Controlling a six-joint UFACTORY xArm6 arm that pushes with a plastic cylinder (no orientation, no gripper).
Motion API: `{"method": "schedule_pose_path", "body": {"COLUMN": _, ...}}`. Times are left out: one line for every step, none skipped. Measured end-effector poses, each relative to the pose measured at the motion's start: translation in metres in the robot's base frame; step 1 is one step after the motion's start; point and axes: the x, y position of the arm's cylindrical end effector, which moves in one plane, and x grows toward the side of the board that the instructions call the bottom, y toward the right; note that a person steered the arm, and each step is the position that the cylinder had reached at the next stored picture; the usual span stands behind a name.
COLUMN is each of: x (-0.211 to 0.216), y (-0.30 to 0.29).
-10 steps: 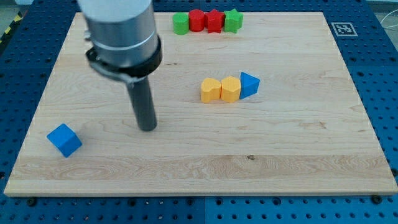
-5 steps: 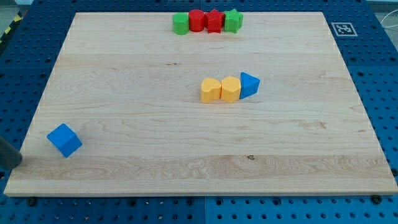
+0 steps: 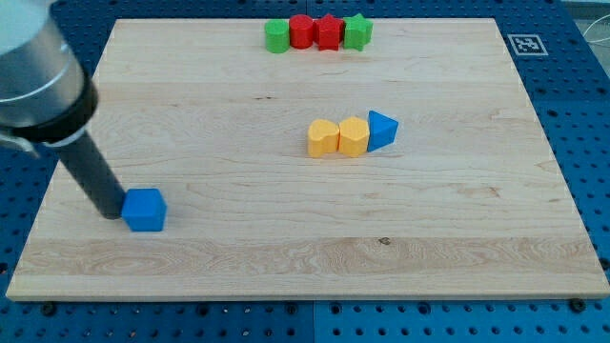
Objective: Push the blue cube right a bit
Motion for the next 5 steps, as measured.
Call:
{"method": "schedule_pose_path", "body": {"x": 0.007, "y": 0.011}}
{"method": "schedule_pose_path", "body": {"x": 0.024, "y": 0.011}}
{"method": "schedule_pose_path", "body": {"x": 0.030, "y": 0.024}}
{"method": "schedule_pose_path", "body": {"x": 0.027, "y": 0.044}}
{"method": "schedule_pose_path", "body": {"x": 0.022, "y": 0.063}}
